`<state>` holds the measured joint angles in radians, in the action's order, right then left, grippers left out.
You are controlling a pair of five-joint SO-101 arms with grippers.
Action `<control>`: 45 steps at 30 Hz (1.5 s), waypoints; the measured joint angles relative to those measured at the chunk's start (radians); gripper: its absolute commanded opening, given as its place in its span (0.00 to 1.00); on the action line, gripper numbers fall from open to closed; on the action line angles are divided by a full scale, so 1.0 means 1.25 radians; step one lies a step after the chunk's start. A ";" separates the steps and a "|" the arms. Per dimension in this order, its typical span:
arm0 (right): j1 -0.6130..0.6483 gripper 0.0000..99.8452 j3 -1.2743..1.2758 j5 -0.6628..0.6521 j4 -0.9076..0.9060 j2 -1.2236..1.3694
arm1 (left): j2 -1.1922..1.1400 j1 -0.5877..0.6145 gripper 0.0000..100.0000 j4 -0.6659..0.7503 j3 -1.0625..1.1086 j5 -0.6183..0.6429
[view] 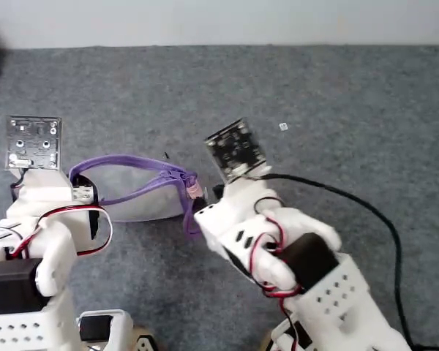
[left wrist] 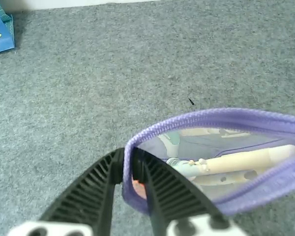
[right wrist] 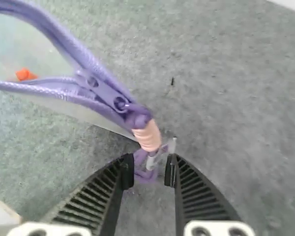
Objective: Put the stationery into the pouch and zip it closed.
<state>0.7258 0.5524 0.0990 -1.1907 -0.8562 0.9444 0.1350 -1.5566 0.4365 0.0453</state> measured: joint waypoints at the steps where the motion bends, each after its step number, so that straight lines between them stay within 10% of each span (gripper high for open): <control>1: 0.002 0.12 0.026 0.000 0.028 0.000 | 0.000 0.000 0.01 0.000 0.000 0.000; 17: 0.004 0.12 0.204 -0.069 0.290 0.001 | 0.000 0.000 0.01 0.000 0.000 0.000; 45: 0.004 0.01 0.205 -0.200 0.319 0.001 | 0.000 0.000 0.01 0.000 0.004 0.000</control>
<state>0.7304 0.8086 -0.1511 -0.7917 -0.8546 0.9444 0.1350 -1.5566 0.4411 0.0453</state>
